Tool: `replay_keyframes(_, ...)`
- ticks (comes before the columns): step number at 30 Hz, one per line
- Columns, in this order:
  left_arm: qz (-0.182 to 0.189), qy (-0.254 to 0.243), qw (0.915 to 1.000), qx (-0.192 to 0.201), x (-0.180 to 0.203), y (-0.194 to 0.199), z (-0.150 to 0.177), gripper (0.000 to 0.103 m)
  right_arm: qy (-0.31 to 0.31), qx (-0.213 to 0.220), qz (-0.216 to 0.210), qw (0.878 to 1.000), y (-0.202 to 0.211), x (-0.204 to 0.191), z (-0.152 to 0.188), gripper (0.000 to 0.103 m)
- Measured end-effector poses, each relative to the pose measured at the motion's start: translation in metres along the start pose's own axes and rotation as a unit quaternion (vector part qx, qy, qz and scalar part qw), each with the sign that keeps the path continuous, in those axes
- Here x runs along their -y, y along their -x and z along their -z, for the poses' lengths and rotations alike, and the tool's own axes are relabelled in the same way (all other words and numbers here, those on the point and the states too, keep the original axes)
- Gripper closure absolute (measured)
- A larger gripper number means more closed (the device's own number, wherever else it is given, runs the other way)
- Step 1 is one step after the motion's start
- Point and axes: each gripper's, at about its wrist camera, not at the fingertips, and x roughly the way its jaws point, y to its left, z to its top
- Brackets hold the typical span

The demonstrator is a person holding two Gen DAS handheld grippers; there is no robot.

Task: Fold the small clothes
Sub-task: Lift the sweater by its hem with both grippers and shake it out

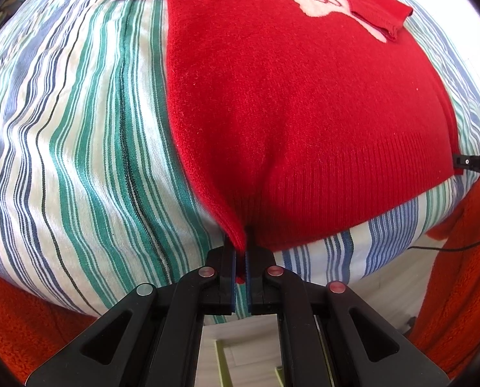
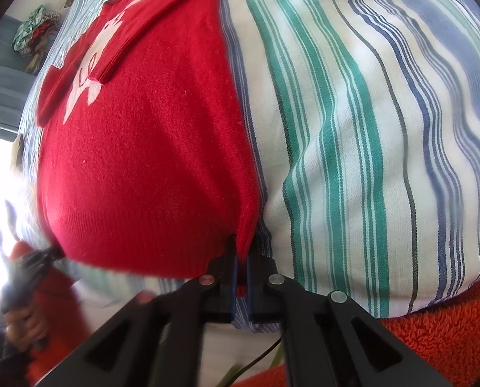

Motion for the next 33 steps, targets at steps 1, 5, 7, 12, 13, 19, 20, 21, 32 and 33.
replay_keyframes(1, -0.001, -0.001, 1.0000, 0.000, 0.001, 0.000, 0.000, 0.100, 0.000, 0.000, 0.000, 1.000, 0.000, 0.000, 0.000, 0.101)
replay_keyframes(5, -0.006, -0.006, 1.0000, 0.001, 0.006, 0.000, 0.001, 0.100, 0.000, 0.000, 0.000, 1.000, 0.000, -0.001, 0.000, 0.101)
replay_keyframes(7, -0.008, -0.008, 0.9999, 0.002, 0.008, 0.000, 0.001, 0.099, 0.000, 0.000, 0.000, 1.000, -0.001, -0.002, 0.000, 0.101)
replay_keyframes(12, -0.013, -0.013, 0.9998, 0.002, 0.012, -0.002, 0.002, 0.099, -0.002, 0.000, -0.002, 1.000, -0.002, -0.003, 0.001, 0.101)
replay_keyframes(13, -0.014, -0.013, 0.9998, 0.002, 0.014, -0.002, 0.002, 0.099, -0.003, 0.000, -0.004, 1.000, -0.002, -0.002, 0.001, 0.101)
replay_keyframes(19, -0.021, -0.017, 0.9996, 0.003, 0.020, -0.002, 0.002, 0.099, -0.008, -0.001, -0.009, 1.000, 0.000, 0.001, -0.001, 0.101)
replay_keyframes(20, -0.022, -0.018, 0.9996, 0.003, 0.021, -0.001, 0.002, 0.099, -0.008, -0.001, -0.010, 1.000, 0.000, 0.002, -0.002, 0.101)
replay_keyframes(21, -0.023, -0.018, 0.9996, 0.003, 0.022, -0.002, 0.002, 0.099, -0.010, -0.001, -0.011, 1.000, 0.000, 0.002, -0.002, 0.101)
replay_keyframes(32, -0.032, -0.022, 0.9992, 0.004, 0.034, 0.006, 0.010, 0.095, -0.020, 0.006, -0.023, 1.000, 0.008, 0.007, 0.002, 0.097)
replay_keyframes(33, -0.032, -0.023, 0.9992, 0.004, 0.036, 0.006, 0.012, 0.093, -0.021, 0.007, -0.024, 0.999, 0.008, 0.007, 0.003, 0.096)
